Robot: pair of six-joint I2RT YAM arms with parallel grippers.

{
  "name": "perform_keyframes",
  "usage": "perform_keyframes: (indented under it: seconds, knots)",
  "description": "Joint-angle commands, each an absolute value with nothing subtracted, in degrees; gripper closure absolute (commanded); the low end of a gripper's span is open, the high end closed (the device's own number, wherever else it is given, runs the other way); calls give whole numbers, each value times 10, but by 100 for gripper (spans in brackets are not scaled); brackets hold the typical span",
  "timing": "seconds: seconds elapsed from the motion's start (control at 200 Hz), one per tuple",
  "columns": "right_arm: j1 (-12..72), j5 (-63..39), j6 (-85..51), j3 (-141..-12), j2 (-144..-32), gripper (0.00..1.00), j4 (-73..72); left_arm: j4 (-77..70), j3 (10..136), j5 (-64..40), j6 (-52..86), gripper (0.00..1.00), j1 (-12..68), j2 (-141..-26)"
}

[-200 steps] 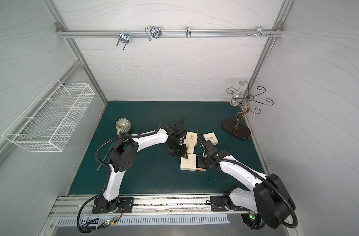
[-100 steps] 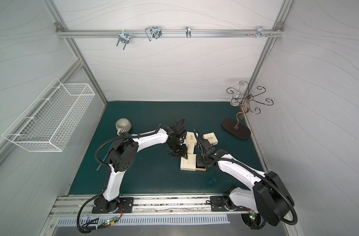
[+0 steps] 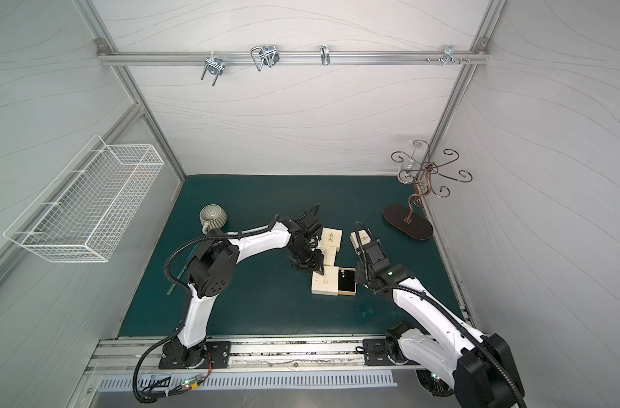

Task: Take out the earrings from the drawer-style jewelry box
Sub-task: Place the earring at the center of the board.

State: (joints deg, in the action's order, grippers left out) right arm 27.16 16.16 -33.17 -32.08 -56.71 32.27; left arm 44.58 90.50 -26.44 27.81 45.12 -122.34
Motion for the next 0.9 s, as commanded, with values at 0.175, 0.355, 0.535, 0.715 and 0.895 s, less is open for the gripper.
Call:
perform_keyframes:
  seconds: [0.175, 0.355, 0.535, 0.715, 0.895]
  knots:
    - [197, 105, -351, -342, -668, 88, 360, 470, 892, -188, 276, 46, 458, -1271]
    - [194, 105, -354, -342, -669, 75, 361, 469, 889, -189, 276, 46, 458, -1268]
    - [210, 101, -344, -337, -643, 72, 348, 468, 892, -189, 274, 46, 460, -1269]
    - [325, 142, -322, -355, -599, 70, 306, 469, 894, -192, 272, 46, 462, -1269]
    - [363, 129, -304, -390, -650, 68, 299, 470, 892, -189, 271, 46, 463, -1268]
